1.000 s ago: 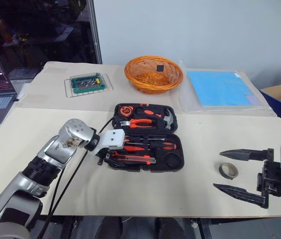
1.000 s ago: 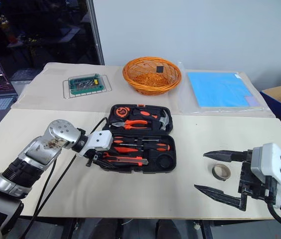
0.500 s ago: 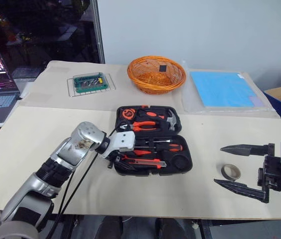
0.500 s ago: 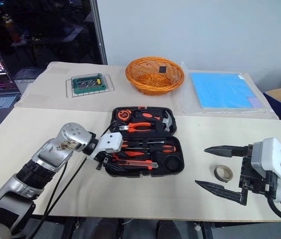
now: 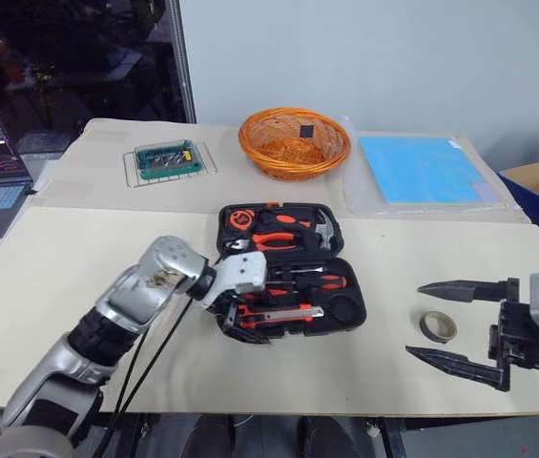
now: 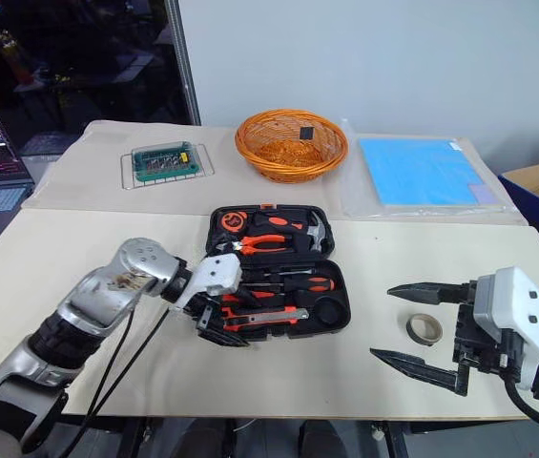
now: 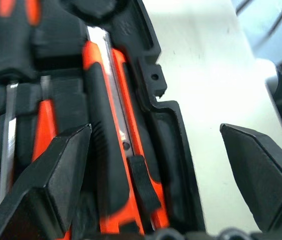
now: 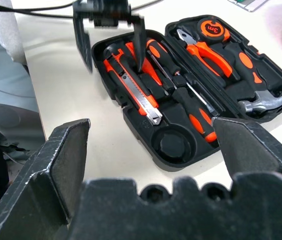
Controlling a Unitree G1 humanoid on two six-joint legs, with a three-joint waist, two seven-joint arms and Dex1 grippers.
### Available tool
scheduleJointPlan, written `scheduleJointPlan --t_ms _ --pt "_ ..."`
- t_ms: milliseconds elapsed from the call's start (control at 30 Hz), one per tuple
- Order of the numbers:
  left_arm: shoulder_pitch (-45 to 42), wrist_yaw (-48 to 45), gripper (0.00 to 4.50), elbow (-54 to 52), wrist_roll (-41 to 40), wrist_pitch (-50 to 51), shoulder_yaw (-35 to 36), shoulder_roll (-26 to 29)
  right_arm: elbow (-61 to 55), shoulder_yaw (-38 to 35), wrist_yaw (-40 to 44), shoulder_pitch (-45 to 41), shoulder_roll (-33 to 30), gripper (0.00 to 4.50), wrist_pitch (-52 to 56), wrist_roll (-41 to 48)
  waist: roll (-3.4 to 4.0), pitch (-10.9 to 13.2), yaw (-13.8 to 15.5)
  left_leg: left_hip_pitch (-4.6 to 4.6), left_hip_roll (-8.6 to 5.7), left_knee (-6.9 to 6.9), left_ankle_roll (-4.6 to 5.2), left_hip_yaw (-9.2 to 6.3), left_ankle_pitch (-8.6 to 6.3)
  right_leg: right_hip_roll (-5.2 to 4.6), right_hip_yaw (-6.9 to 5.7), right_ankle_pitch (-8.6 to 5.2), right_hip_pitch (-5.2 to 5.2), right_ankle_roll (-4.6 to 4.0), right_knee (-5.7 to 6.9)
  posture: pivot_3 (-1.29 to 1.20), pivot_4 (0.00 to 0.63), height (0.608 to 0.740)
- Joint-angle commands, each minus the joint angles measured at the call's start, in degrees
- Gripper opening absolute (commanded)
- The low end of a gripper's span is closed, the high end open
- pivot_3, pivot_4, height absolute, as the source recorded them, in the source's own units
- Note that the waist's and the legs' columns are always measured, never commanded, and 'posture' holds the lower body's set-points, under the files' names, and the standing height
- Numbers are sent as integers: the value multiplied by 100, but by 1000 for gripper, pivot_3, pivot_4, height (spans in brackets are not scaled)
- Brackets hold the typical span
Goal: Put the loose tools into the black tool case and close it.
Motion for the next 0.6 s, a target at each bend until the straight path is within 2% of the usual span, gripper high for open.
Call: scheduleJointPlan --t_ms 33,100,233,400,433,600 --pt "8 321 4062 -200 -605 469 587 -203 -65 -80 -78 -47 17 4500 -27 -11 0 0 8 2 0 1 0 0 0 -1 0 0 4 0 0 0 150 740" --pt "124 550 3601 -212 -700 433 724 -341 -51 9 -130 -94 26 4500 -49 -25 0 0 17 8 -2 3 0 0 0 -4 -1 -4 11 -3 -2 0 150 740" --pt "664 972 2180 -325 -529 -128 710 -484 -62 67 -185 -142 27 4500 -39 -13 1 0 -9 9 -3 3 0 3 0 -4 3 -2 12 -1 -4 0 150 740" --pt "1304 1513 237 -104 45 -635 377 -402 -94 21 -189 -89 28 4500 -9 10 1 -1 3 15 1 1 0 1 0 0 2 -1 13 -4 2 0 150 740" --pt "1388 1561 110 -55 127 -702 315 -379 -100 7 -186 -73 31 4500 -3 14 1 -1 6 17 1 1 0 2 0 -1 3 -3 15 -8 2 0 150 740" --pt "1672 1681 110 204 625 -1056 -254 -247 -152 -20 -190 61 49 4500 56 29 10 -16 10 32 0 2 -1 7 -1 -7 4 -14 30 -26 -4 0 150 740"
